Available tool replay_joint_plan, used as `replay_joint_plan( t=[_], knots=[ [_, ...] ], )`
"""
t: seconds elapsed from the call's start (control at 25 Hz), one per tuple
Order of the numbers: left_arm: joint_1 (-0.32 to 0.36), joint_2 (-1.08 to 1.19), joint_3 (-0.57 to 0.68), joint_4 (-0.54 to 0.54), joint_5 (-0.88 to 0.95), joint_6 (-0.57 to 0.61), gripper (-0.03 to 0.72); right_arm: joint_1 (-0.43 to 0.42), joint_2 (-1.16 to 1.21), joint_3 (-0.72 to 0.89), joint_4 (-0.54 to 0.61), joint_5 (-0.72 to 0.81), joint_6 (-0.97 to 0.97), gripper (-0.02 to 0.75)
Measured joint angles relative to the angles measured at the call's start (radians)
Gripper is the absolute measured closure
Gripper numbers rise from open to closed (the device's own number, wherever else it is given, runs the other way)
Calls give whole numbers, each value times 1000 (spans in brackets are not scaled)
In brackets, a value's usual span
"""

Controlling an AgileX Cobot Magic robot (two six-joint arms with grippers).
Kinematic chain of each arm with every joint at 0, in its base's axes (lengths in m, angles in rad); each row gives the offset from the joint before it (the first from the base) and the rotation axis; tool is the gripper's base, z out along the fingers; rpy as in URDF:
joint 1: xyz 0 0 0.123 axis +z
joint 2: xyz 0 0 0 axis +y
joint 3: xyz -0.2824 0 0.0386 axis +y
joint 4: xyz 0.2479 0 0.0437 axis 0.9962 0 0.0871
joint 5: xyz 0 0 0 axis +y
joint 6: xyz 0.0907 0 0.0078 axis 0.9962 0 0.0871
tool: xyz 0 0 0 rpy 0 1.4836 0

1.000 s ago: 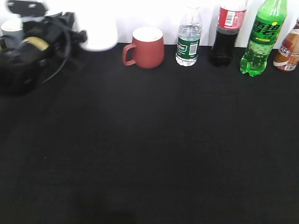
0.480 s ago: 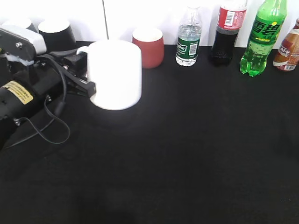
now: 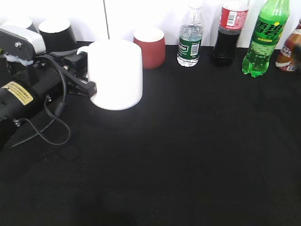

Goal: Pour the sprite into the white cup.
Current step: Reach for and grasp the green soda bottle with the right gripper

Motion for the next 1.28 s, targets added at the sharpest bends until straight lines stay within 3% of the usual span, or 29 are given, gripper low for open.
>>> replay_joint_plan(
  t=[0.12, 0.24, 0.32, 0.44, 1.04, 1.16, 1.28],
  knots=[
    [0, 0, 0, 0, 0, 0, 650, 15, 119, -72, 50, -10, 2, 151],
    [0, 0, 0, 0, 0, 0, 650, 99, 202, -149, 111, -10, -2, 148],
    [0, 0, 0, 0, -1, -1, 650, 123, 258, -202, 114, -5, -5, 94],
    [0, 0, 0, 0, -1, -1, 650, 124, 303, -275, 115, 49, -5, 64],
    [0, 0, 0, 0, -4, -1, 650, 124, 537, -588, 103, 122, 31, 69],
    [0, 0, 0, 0, -4, -1, 650, 124, 565, -605, 103, 118, 47, 131],
    [0, 0, 0, 0, -4, -1, 650, 124, 566, -607, 101, 100, 43, 299]
  ],
)
